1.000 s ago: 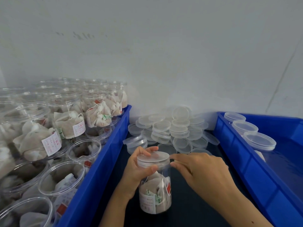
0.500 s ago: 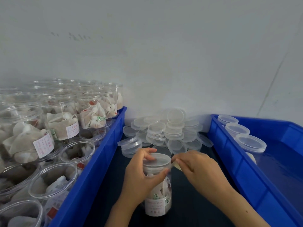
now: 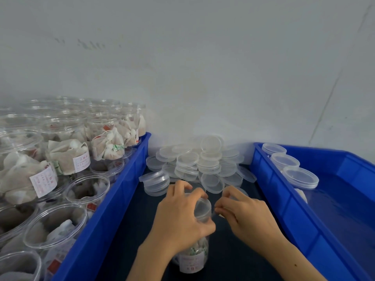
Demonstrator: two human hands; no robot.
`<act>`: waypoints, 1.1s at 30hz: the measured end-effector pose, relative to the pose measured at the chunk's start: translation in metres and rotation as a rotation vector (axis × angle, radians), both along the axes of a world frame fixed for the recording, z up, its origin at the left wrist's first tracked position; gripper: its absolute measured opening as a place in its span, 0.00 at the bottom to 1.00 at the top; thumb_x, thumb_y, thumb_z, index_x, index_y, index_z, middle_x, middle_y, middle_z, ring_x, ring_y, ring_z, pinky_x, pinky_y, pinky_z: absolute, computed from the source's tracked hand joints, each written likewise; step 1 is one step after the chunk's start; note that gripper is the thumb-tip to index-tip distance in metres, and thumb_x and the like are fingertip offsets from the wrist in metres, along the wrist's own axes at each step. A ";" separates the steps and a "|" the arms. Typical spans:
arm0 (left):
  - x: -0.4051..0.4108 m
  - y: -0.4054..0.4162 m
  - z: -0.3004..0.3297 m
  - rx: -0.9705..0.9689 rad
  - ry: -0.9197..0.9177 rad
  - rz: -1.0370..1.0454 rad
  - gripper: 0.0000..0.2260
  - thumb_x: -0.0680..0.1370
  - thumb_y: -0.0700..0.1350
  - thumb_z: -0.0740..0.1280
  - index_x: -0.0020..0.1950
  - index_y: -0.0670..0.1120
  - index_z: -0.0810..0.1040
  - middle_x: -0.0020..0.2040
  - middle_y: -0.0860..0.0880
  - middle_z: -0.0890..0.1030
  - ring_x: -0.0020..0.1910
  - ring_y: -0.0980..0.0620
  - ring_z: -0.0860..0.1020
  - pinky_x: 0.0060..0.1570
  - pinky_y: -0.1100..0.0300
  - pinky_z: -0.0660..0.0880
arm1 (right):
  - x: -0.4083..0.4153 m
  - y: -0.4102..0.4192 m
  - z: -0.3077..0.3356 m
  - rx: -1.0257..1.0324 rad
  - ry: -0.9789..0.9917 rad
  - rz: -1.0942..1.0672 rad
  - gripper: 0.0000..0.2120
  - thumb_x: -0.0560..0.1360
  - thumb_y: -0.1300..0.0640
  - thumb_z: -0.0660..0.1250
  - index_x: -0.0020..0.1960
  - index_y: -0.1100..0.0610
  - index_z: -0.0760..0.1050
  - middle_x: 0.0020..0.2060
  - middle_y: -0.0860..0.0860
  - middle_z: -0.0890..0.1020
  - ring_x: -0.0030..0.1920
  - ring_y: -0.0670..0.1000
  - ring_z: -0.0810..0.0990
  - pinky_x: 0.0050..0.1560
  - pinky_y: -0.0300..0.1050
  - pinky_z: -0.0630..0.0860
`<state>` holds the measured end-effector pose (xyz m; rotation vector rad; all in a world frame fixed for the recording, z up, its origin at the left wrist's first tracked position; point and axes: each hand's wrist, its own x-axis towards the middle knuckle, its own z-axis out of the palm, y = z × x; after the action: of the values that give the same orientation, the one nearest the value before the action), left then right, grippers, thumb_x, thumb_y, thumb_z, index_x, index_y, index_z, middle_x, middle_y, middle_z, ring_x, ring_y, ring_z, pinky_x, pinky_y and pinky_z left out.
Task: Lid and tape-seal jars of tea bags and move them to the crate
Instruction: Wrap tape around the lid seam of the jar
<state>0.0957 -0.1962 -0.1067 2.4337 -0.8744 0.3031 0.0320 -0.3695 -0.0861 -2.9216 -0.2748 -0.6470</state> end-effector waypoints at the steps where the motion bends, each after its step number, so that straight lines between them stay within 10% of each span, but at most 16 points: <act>1: -0.003 -0.004 -0.001 0.015 0.013 0.005 0.24 0.67 0.64 0.66 0.62 0.63 0.66 0.62 0.57 0.63 0.64 0.56 0.64 0.51 0.62 0.64 | -0.002 -0.002 0.000 0.009 -0.019 0.011 0.02 0.75 0.54 0.69 0.45 0.49 0.81 0.44 0.43 0.77 0.31 0.45 0.76 0.26 0.43 0.75; 17: -0.016 -0.019 -0.003 0.115 -0.160 0.072 0.28 0.71 0.65 0.61 0.67 0.55 0.65 0.62 0.56 0.72 0.58 0.53 0.71 0.56 0.59 0.68 | -0.013 -0.014 -0.019 0.013 -0.114 0.069 0.13 0.77 0.46 0.58 0.42 0.49 0.80 0.42 0.42 0.76 0.31 0.42 0.75 0.25 0.40 0.74; 26: 0.011 0.009 0.009 0.194 -0.066 -0.284 0.32 0.71 0.62 0.68 0.73 0.56 0.65 0.66 0.62 0.70 0.63 0.64 0.66 0.61 0.73 0.60 | -0.009 -0.011 -0.017 -0.039 0.057 0.148 0.18 0.80 0.42 0.52 0.56 0.45 0.79 0.51 0.42 0.75 0.43 0.45 0.78 0.40 0.43 0.76; 33: 0.015 0.011 0.011 0.181 -0.043 -0.319 0.30 0.71 0.60 0.69 0.71 0.56 0.68 0.66 0.62 0.71 0.64 0.65 0.66 0.66 0.65 0.65 | -0.007 -0.004 -0.009 -0.137 -0.089 0.122 0.11 0.76 0.48 0.61 0.45 0.47 0.81 0.42 0.44 0.78 0.33 0.45 0.78 0.24 0.40 0.73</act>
<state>0.1107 -0.1854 -0.0957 2.4043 -1.3395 0.1642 0.0252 -0.3735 -0.0954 -2.9785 -0.5221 -0.7686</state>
